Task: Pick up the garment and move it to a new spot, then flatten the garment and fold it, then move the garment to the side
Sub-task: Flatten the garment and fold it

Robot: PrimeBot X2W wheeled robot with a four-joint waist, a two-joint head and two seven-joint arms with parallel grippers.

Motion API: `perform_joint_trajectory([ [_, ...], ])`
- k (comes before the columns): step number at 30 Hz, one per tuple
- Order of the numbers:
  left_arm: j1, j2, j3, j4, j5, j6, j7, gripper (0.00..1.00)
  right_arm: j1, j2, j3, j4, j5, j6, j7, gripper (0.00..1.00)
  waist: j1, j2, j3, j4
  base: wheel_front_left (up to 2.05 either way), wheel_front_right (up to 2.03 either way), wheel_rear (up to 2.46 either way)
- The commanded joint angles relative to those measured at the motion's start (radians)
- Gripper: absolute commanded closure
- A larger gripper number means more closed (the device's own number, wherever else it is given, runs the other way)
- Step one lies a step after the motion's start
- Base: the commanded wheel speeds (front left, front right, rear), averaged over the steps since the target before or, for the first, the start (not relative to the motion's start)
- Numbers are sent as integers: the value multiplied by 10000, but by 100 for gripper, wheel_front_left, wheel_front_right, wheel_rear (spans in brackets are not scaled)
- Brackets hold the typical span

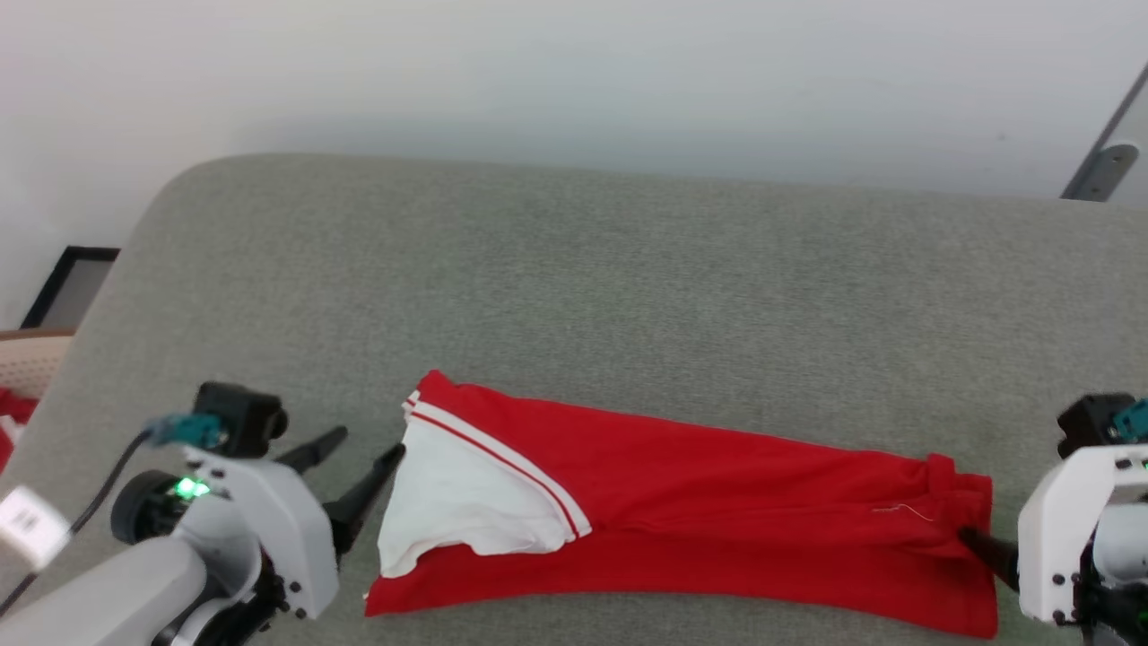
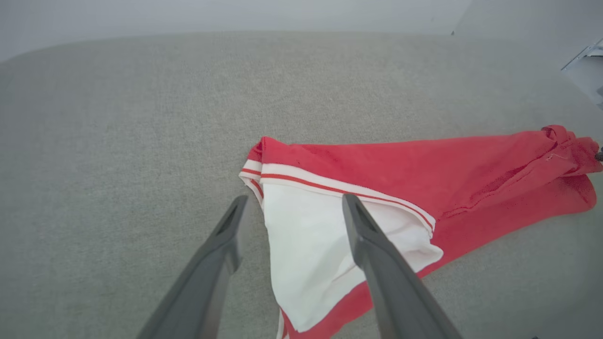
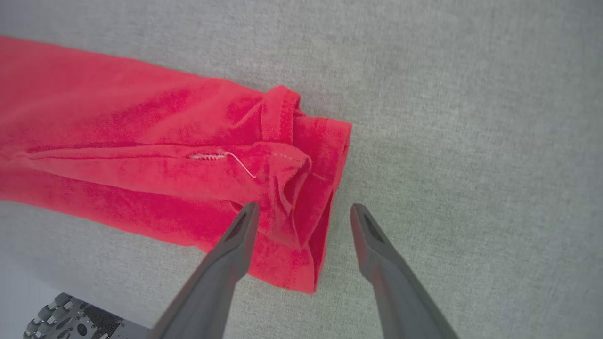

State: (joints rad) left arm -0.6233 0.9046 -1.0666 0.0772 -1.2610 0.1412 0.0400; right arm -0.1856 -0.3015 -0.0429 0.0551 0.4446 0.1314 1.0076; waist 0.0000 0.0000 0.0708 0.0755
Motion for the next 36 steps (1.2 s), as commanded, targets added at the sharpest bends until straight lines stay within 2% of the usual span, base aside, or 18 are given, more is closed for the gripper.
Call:
perform_joint_trajectory([
  [1, 234, 87, 100, -64, 357, 109, -612, 0, 212, 124, -169, 124, -74, -17, 63, 0, 0, 0, 13, 166, 0, 0, 0],
  [5, 782, 100, 505, -126, 626, 517, -2259, 0, 328, 251, -532, 413, -368, -17, 148, 0, 0, 0, 14, 446, 0, 0, 0],
  [7, 1091, 104, 797, -165, 699, 723, -2755, 0, 355, 373, -712, 610, -425, -17, 188, 0, 0, 0, 15, 574, 0, 0, 0],
  [10, 1687, -20, 1505, -253, 894, 1075, -3024, 0, 345, 351, -938, 920, -550, -17, 183, 0, 0, 0, 33, 772, 0, 0, 0],
  [14, 2815, -476, 3123, -463, 1659, 1380, -3045, 0, 312, 467, -1229, 1406, -646, -17, 152, 0, 0, 0, 62, 1060, 0, 0, 0],
  [17, 3689, -1005, 4373, -563, 2297, 1410, -3049, 0, 238, 541, -1303, 1848, -645, -17, 77, 0, 0, 0, 61, 1230, 0, 0, 0],
  [21, 4761, -1707, 5828, -628, 3156, 1078, -3052, 0, 105, 559, -1115, 2518, -547, -15, -138, 0, 0, 0, 49, 1404, 0, 0, 0],
  [22, 4965, -1906, 6155, -644, 3328, 958, -3052, 0, 64, 533, -1016, 2692, -505, -15, -184, 6, 0, 0, 45, 1438, 0, 0, 0],
  [23, 5162, -2082, 6459, -625, 3508, 847, -3053, 0, 22, 513, -924, 2848, -458, -17, -249, 68, 0, 0, 41, 1472, 0, 0, 0],
  [24, 5314, -2273, 6769, -639, 3720, 734, -3053, 0, -4, 502, -834, 2980, -389, -15, -322, 100, 0, 0, 32, 1504, 0, 0, 0],
  [30, 6085, -3222, 8114, -598, 4467, -49, -3052, 0, -119, 290, -635, 3544, 27, -15, -506, 100, 0, 0, 17, 1593, 0, 0, 0],
  [36, 6498, -3793, 8940, -423, 5009, -599, -3053, 0, -431, -98, -770, 3608, 260, -20, -736, 100, 0, 0, 42, 1487, 0, 0, 0],
])
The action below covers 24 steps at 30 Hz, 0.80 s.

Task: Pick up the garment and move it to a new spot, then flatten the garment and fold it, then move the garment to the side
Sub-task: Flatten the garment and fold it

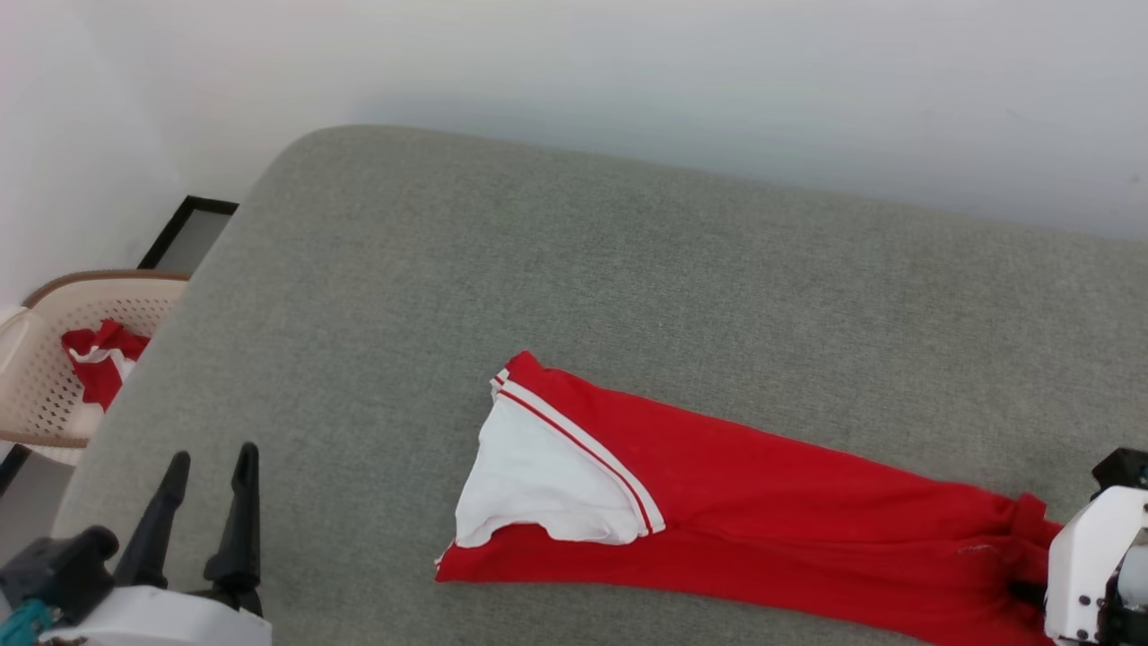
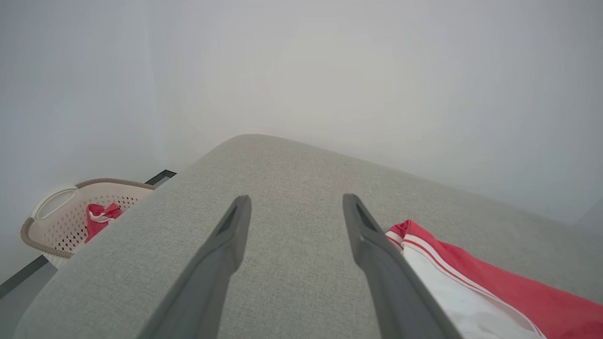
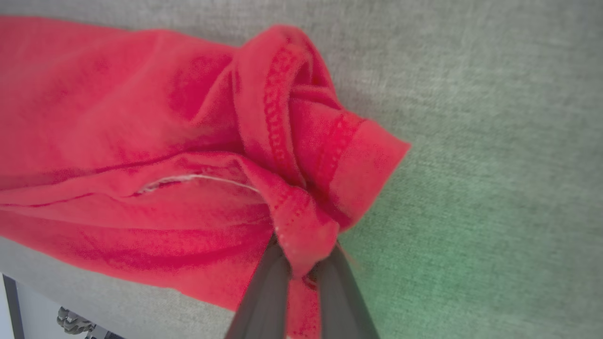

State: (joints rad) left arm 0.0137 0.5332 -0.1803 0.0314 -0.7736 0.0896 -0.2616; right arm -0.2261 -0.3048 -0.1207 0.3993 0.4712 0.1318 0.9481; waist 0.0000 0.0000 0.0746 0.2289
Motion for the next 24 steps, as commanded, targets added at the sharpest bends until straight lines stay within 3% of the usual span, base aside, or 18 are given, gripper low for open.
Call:
perform_joint_trajectory([
  [1, 171, -167, 156, 65, 202, -162, -37, 0, -63, -150, -37, 169, 6, -27, -209, 100, 0, 0, 8, -93, 0, 0, 0],
  [14, 184, -763, 789, 294, 902, -887, -37, 0, -488, -1449, -1076, 740, -425, -22, -763, 100, 0, 0, 128, -689, 0, 0, 0],
  [20, 110, -875, 937, 340, 1032, -1002, -38, 0, -678, -1697, -1035, 808, -546, -22, -758, 100, 0, 0, 148, -902, 0, 0, 0],
  [24, 174, -893, 1031, 354, 1125, -1072, -38, 0, -593, -1540, -617, 65, -105, -21, -544, 100, 0, 0, 130, -1041, 0, 0, 0],
])
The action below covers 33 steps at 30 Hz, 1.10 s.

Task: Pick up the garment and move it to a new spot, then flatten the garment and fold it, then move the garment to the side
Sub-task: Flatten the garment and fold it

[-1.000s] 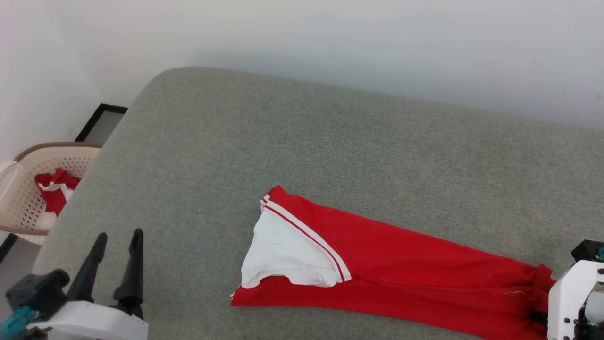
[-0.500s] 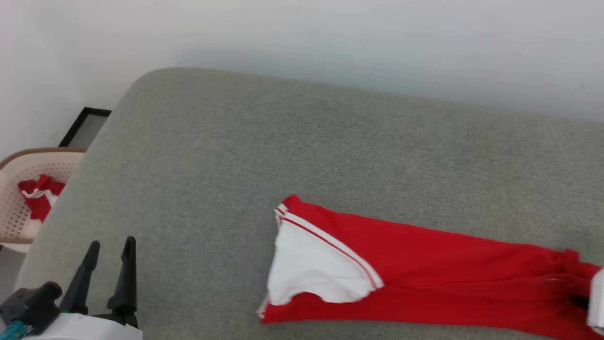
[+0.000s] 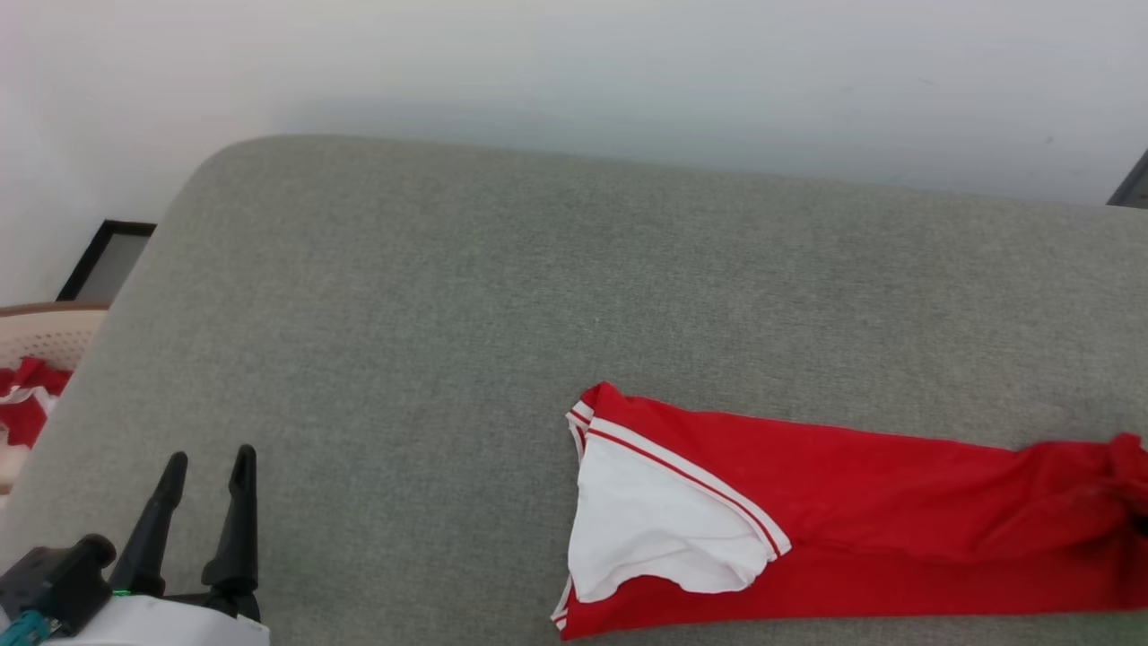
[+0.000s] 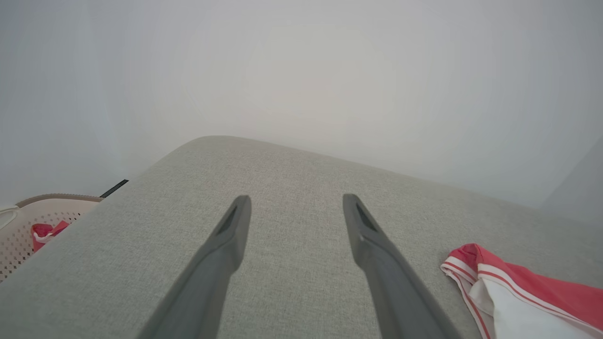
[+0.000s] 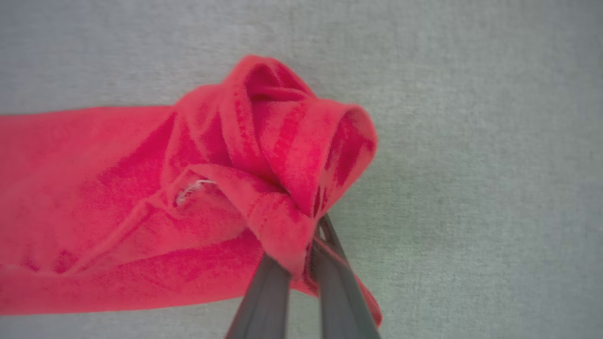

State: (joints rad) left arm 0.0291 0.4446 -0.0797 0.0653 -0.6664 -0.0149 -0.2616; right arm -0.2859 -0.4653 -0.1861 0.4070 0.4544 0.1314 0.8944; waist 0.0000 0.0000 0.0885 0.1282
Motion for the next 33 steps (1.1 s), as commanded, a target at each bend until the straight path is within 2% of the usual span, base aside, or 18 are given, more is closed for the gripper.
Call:
perform_joint_trajectory([
  [1, 43, -6, 43, 16, 84, -39, -38, 0, 93, 101, 201, -318, 175, -17, 85, 100, 0, 0, -16, -64, 0, 0, 0],
  [7, 123, -33, 111, -25, 137, -55, -38, 0, 535, 772, 1015, -2841, 1224, -17, 955, 100, 0, 0, -88, -146, 0, 0, 0],
  [10, 113, -72, 83, -30, 141, -61, -38, 0, 664, 1158, 1525, -3947, 1363, -17, 1333, 100, 0, 0, -124, -113, 0, 0, 0],
  [15, -19, -90, -49, 15, 152, -120, -6, 0, 505, 1891, 2555, -4750, 1529, -17, 1588, 100, 0, 0, -170, 105, 0, 0, 0],
  [19, -154, -121, -172, 72, 162, -170, 25, 0, 206, 2376, 3500, -4655, 1675, -17, 1373, 100, 0, 0, -186, 413, 0, 0, 0],
  [24, -328, -206, -366, 190, 175, -236, 50, 0, -198, 2839, 4533, -3977, 1739, -17, 832, 100, 0, 0, -209, 857, 0, 0, 0],
  [33, -564, -355, -587, 528, 187, -386, 33, 0, -899, 3275, 5728, -1804, 1555, -17, -307, 100, 0, 0, -261, 1425, 0, 0, 0],
])
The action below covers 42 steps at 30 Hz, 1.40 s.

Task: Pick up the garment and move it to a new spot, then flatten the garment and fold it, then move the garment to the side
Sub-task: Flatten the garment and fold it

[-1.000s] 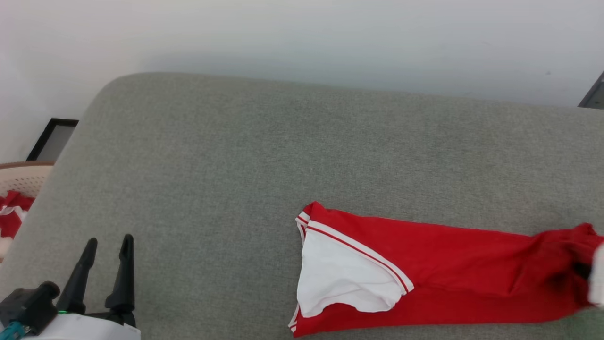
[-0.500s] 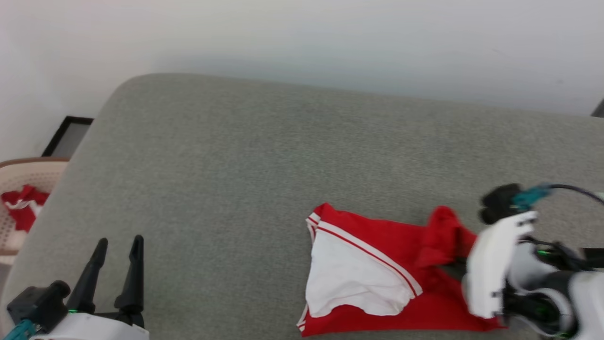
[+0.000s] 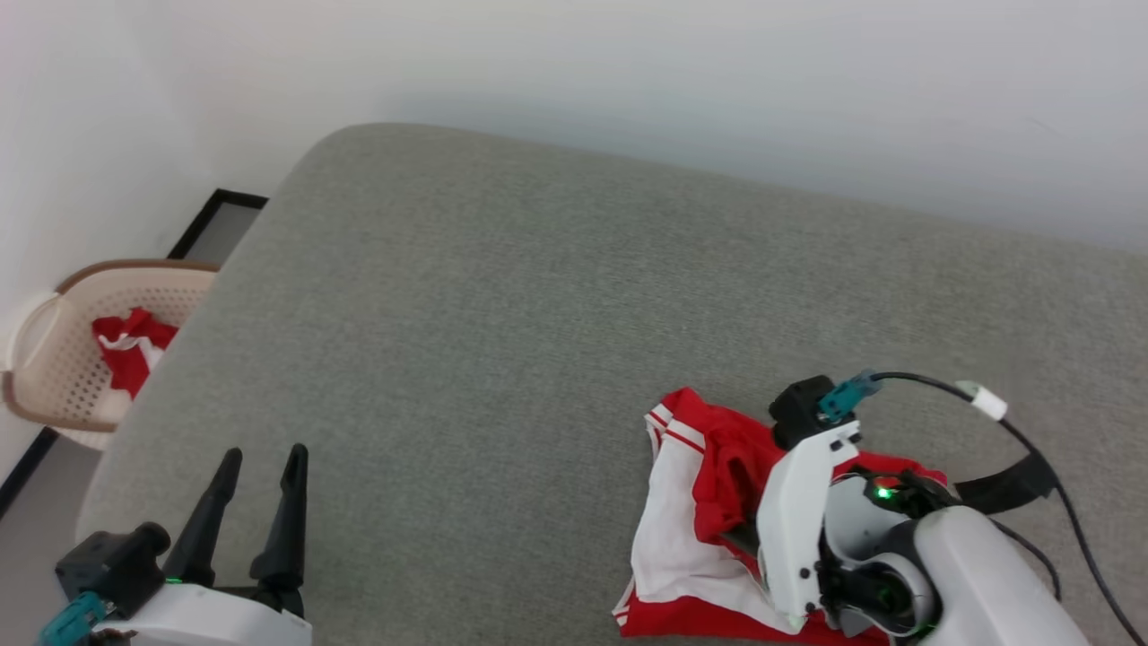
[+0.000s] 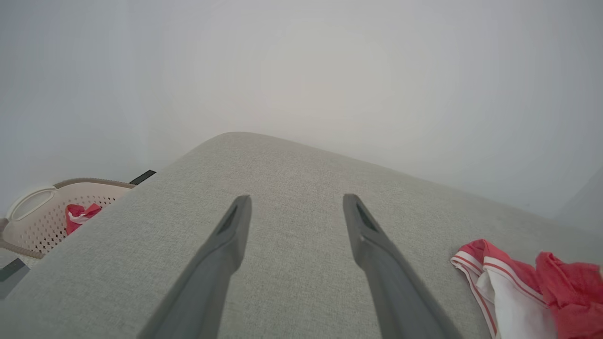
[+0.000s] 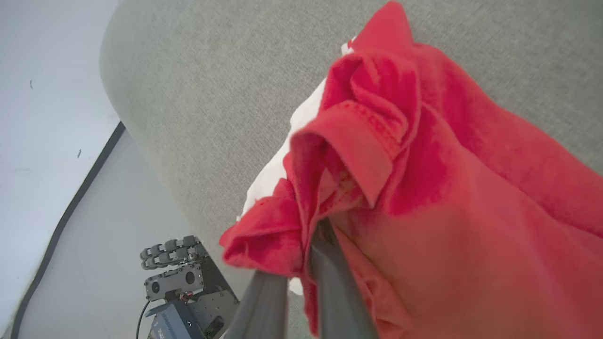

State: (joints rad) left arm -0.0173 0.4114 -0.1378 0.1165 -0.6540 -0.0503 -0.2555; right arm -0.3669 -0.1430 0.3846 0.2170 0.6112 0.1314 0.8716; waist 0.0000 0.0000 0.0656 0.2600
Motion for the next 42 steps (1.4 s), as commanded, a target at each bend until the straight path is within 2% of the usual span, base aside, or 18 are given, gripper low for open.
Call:
perform_joint_trajectory([
  [1, -110, -46, -14, 53, 56, -29, -33, 0, -180, 40, 149, 363, -119, -17, -189, 100, 0, 0, -44, 138, 0, 0, 0],
  [2, -114, -54, -19, 91, 55, -37, -37, 0, -271, 45, 246, 620, -166, -17, -323, 100, 0, 0, -54, 156, 0, 0, 0],
  [3, -119, -57, -19, 121, 59, -43, -42, 0, -354, 125, 260, 877, -120, -17, -474, 79, 0, 0, -69, 159, 0, 0, 0],
  [4, -121, -62, -16, 139, 60, -47, -46, 0, -437, 199, 277, 1090, -68, -17, -598, 64, 0, 0, -83, 158, 0, 0, 0],
  [6, -104, -60, 11, 175, 48, -57, -51, 0, -636, 242, 373, 1480, -101, -17, -783, 49, 0, 0, -110, 128, 0, 0, 0],
  [7, -102, -61, 27, 188, 37, -64, -56, 0, -728, 270, 415, 1625, -55, -17, -863, 0, 0, 0, -123, 108, 0, 0, 0],
  [11, -50, -20, 140, 211, 6, -54, -65, 0, -1026, 319, 582, 1881, 278, -17, -1028, 0, 0, 0, -201, -80, 0, 0, 0],
  [16, 94, 48, 285, 187, 14, 23, -70, 0, -1211, 28, 571, 1600, 558, -17, -1282, 0, 0, 0, -332, -462, 0, 0, 0],
  [24, 382, 228, 499, 72, 25, 89, -75, 0, -874, -902, -58, 676, 627, -17, -2257, 0, 0, 0, -530, -1334, 0, 0, 0],
  [34, 749, 384, 700, -72, 125, 289, -86, 0, -9, -1716, -1286, -15, 270, -17, -5044, 0, 0, 0, -773, -2494, 0, 0, 0],
  [42, 1008, 391, 824, -196, 137, 433, -91, 0, 847, -2095, -2178, -87, 29, -17, -7126, 0, 0, 0, -856, -3007, 0, 0, 0],
])
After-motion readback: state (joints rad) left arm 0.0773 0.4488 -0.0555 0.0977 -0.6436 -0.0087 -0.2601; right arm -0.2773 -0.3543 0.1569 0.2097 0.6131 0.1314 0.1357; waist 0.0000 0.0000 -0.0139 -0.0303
